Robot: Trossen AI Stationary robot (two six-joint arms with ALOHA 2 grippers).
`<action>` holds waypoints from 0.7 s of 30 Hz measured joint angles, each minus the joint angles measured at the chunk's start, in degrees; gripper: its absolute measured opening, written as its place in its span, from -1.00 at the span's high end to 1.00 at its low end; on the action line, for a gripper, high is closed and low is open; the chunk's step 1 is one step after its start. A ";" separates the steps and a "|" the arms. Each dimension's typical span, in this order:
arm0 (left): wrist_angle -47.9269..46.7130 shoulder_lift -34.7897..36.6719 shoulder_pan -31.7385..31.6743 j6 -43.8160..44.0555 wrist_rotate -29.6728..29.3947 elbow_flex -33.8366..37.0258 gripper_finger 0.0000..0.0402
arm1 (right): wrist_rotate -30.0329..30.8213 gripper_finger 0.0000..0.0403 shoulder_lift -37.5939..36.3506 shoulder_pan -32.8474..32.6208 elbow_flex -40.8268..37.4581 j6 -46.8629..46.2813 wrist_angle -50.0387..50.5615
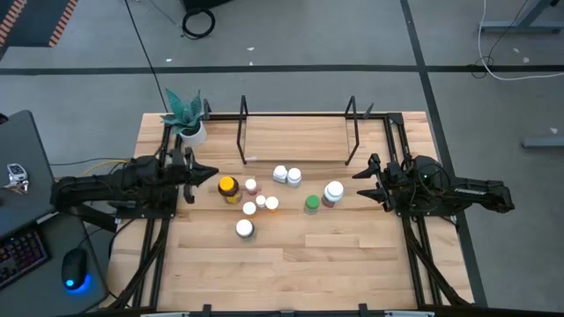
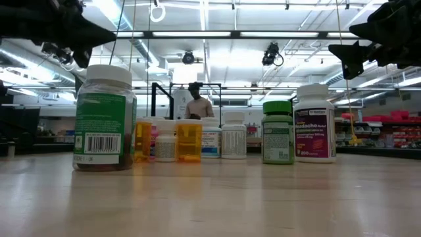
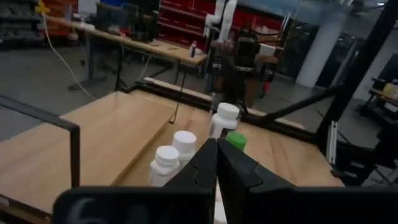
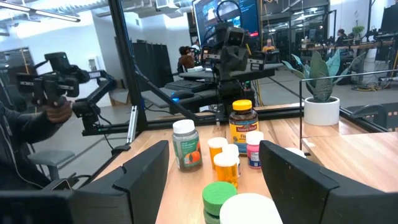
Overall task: Pick and place medicine bottles onto shelf by color
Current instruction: Put the yellow medicine bottle on the shelf
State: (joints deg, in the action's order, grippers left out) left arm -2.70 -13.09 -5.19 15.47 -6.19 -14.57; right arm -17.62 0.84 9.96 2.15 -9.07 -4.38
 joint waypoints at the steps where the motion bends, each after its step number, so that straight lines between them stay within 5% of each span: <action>1: -0.84 -1.32 0.01 0.19 0.01 -0.92 0.91 | 0.00 -0.28 -0.01 0.00 0.00 0.01 0.01; 14: -21.20 -13.18 3.49 0.27 -0.43 -14.82 0.33 | -0.01 -0.28 -0.02 0.00 -0.02 -0.01 0.00; 21: -22.73 -13.92 3.54 2.19 -0.89 -15.78 0.06 | 0.01 -0.28 0.00 0.00 0.01 -0.02 0.00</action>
State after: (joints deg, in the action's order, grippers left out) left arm -25.43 -27.00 -1.65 17.66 -7.08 -30.35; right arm -17.61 0.84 9.96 2.15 -9.08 -4.38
